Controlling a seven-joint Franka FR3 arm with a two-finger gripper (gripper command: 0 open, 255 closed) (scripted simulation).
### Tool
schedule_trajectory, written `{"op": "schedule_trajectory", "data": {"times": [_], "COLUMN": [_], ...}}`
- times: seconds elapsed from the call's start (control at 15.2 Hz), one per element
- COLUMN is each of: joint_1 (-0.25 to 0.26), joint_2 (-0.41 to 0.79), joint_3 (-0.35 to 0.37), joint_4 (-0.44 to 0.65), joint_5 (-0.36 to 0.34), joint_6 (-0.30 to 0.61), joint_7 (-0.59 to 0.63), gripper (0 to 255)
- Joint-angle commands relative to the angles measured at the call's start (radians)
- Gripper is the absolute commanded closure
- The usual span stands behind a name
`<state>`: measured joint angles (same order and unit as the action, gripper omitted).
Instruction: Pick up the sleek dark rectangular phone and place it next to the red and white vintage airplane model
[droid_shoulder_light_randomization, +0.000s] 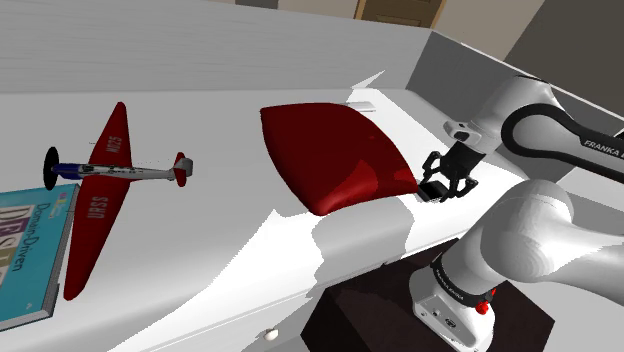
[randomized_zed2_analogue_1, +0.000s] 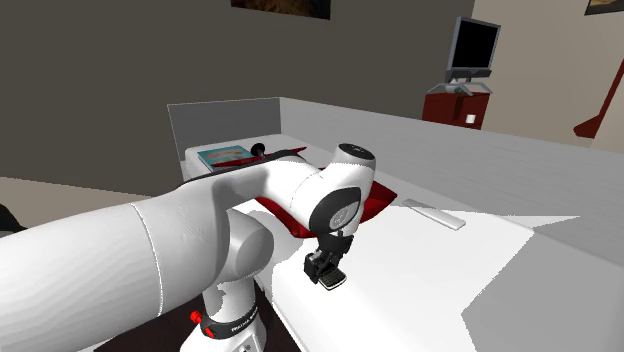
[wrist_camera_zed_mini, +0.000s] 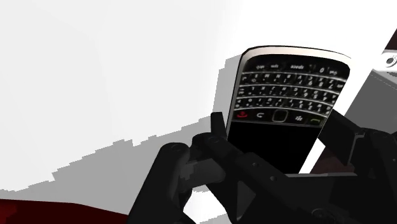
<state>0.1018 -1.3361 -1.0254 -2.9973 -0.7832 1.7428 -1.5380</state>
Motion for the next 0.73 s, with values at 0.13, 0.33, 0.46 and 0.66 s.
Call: {"op": "schedule_trajectory", "data": {"times": [0.13,0.33,0.46,0.66], "joint_1": [0.001,0.000,0.004,0.017], "joint_2": [0.000,0.000,-0.007,-0.026], "joint_3": [-0.001,0.000,0.015,0.063], "joint_4": [-0.002,-0.001,0.005,0.030], "joint_5": [-0.002,-0.002,0.013,0.058], "joint_6": [0.004,0.003,-0.010,-0.048], "joint_7": [0.000,-0.001,0.001,0.007], "gripper": [255,255,255,255]}}
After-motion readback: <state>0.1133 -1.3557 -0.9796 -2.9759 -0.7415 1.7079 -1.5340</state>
